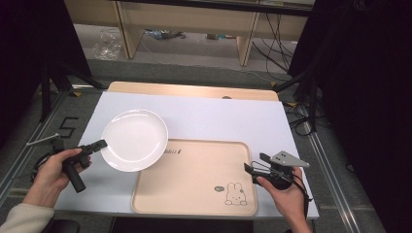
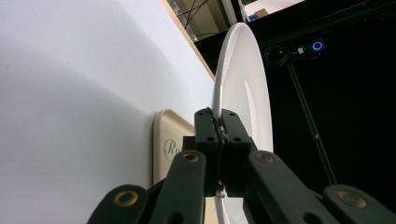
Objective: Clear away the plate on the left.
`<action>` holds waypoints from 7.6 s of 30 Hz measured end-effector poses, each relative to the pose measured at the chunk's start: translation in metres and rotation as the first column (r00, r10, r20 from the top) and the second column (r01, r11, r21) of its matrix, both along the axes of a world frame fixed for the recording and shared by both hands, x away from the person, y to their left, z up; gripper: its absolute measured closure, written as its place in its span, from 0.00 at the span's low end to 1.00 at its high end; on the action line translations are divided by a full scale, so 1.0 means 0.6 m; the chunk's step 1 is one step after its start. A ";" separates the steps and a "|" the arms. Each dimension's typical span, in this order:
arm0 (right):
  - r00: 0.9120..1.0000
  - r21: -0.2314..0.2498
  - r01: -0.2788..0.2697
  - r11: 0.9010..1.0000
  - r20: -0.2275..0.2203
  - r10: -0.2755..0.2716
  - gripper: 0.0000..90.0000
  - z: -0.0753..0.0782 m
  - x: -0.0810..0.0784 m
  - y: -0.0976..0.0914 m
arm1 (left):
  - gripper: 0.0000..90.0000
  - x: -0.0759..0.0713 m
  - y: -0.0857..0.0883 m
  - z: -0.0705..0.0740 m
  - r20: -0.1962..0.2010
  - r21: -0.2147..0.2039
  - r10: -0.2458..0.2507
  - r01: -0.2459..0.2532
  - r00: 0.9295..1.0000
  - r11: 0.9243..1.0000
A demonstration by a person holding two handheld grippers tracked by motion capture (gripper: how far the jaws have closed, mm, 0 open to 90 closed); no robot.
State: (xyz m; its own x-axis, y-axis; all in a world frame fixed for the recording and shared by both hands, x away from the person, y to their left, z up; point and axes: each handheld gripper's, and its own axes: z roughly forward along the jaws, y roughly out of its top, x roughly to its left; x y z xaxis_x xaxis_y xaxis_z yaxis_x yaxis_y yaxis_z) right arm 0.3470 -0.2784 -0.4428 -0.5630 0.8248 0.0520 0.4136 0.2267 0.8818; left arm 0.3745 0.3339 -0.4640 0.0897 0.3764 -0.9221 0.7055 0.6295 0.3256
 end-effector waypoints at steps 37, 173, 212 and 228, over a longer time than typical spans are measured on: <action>1.000 -0.045 0.012 0.999 0.012 -0.012 0.30 0.004 -0.001 -0.006 | 0.97 0.012 -0.030 0.007 0.008 0.005 -0.031 0.031 0.999 1.000; 1.000 -0.013 0.011 1.000 0.005 -0.011 0.30 0.005 -0.005 -0.007 | 0.97 0.041 -0.174 0.010 0.022 -0.002 -0.211 0.211 0.977 0.977; 1.000 0.012 0.010 1.000 0.007 -0.010 0.30 0.004 -0.005 -0.007 | 0.97 0.047 -0.207 0.001 0.010 0.030 -0.269 0.268 0.963 0.963; 1.000 0.002 0.012 1.000 0.005 -0.013 0.29 0.005 -0.005 -0.008 | 0.97 0.047 -0.222 -0.009 -0.021 0.029 -0.263 0.264 0.964 0.964</action>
